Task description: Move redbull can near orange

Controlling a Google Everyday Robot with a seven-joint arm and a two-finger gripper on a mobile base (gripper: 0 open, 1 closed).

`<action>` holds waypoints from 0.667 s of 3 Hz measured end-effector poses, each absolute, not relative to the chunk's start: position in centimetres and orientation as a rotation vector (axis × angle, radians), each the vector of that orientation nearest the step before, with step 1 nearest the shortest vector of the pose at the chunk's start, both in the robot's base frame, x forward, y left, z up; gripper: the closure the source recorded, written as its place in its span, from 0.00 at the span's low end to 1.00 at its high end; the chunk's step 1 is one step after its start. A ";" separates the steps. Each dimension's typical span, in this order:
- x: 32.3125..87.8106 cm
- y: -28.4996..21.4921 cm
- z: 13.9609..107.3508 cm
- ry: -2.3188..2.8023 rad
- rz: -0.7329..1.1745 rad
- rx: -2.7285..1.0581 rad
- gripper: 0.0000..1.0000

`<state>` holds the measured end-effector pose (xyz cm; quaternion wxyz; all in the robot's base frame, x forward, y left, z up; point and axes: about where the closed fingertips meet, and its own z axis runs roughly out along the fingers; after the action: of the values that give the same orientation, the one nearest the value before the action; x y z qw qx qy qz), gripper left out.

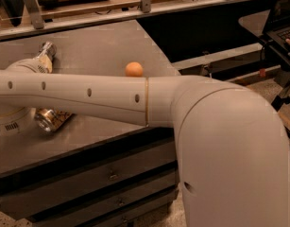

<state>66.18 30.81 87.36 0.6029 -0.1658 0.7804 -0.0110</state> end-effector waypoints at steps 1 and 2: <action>65.0 29.2 90.0 1.752 -0.110 -0.379 1.00; 63.1 27.4 92.1 1.725 -0.189 -0.369 1.00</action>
Offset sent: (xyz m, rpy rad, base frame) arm -0.0614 -0.0588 0.0767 -0.1663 -0.1483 -0.1544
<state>63.12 27.44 92.06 0.6318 -0.1612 0.7537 -0.0828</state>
